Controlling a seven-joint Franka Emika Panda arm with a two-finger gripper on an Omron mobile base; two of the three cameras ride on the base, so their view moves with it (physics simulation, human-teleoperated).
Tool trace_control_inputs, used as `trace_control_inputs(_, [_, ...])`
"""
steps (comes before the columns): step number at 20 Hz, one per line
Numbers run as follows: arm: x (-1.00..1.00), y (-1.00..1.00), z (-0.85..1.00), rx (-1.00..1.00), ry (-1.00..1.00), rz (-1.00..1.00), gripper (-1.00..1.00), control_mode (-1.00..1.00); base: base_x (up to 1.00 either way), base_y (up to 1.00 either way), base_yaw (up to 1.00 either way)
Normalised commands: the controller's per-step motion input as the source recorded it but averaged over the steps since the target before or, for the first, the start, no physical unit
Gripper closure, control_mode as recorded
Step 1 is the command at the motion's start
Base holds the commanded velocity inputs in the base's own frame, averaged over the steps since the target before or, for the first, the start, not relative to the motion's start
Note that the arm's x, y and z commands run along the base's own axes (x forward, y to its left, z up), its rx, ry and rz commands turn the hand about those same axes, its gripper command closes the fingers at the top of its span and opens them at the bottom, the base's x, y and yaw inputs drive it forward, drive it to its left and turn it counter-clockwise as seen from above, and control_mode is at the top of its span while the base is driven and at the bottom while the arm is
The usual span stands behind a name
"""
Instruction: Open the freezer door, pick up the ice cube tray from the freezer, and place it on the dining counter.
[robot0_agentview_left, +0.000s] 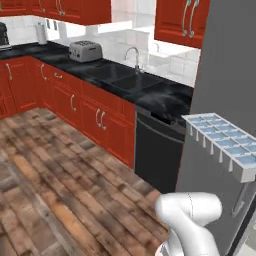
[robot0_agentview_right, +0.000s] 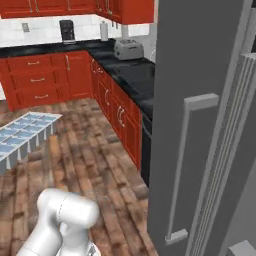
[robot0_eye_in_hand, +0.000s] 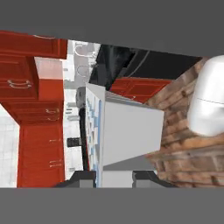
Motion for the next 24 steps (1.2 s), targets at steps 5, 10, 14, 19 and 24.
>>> trace_control_inputs(5, [0.00,0.00,0.00,0.00,0.00,0.00,1.00,1.00,0.00,0.23,0.98])
trace_control_inputs(10, [0.00,0.00,0.00,0.00,0.00,0.00,1.00,1.00,0.00,0.20,1.00])
trace_control_inputs(14, [0.00,0.00,0.00,0.00,0.00,0.00,1.00,1.00,0.00,0.17,1.00])
trace_control_inputs(19, [0.00,0.00,0.00,0.00,0.00,0.00,1.00,1.00,0.01,0.13,0.96])
trace_control_inputs(24, [0.00,0.00,0.00,0.00,0.00,0.00,1.00,1.00,0.20,0.03,0.89])
